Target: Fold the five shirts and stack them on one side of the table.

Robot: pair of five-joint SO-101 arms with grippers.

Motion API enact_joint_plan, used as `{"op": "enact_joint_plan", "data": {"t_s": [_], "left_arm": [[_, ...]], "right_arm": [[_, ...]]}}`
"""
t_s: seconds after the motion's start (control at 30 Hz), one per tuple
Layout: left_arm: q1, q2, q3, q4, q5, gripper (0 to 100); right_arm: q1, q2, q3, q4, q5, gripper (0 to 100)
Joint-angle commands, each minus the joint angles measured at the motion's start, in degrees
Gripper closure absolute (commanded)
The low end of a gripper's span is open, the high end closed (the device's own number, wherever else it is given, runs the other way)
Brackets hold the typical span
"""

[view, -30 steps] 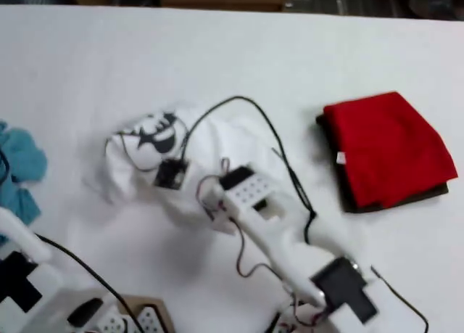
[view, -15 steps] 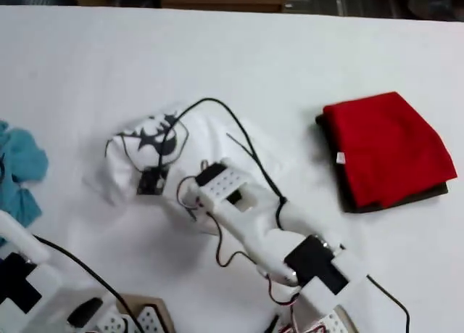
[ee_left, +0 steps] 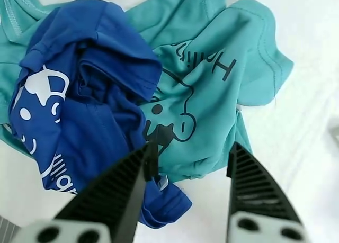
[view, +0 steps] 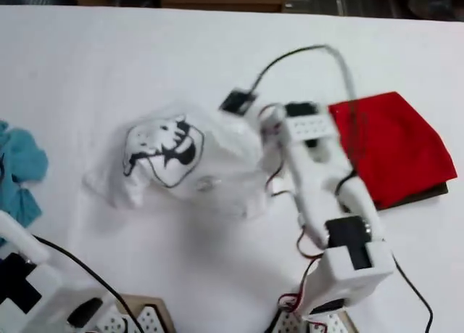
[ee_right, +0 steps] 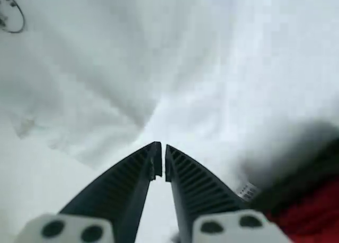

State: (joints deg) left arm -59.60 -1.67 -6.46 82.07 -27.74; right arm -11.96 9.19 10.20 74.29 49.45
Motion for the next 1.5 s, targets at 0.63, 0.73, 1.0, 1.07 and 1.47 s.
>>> {"op": "enact_joint_plan", "data": {"t_s": [0.63,0.73,1.0,1.07,1.47], "left_arm": [[-4.04,-2.02,-2.68,-0.97,0.09,77],[-6.15,-2.02,-2.59,-0.97,0.09,77],[-8.35,-2.11,-2.68,-0.88,-0.18,77],[-9.41,-2.11,-2.77,-0.88,-0.18,77],[-9.85,-1.93,-2.42,-0.88,-0.09,77]], "right_arm": [[-42.33,-12.97,6.86,6.46,-15.82,69.3],[-41.19,-10.95,11.87,-0.48,-15.82,69.1],[-34.86,3.65,10.2,-16.84,-11.69,69.4],[-30.37,7.78,7.47,-17.8,-10.02,70.7],[-9.1,8.4,-21.01,-3.47,-7.82,97.8]]}}
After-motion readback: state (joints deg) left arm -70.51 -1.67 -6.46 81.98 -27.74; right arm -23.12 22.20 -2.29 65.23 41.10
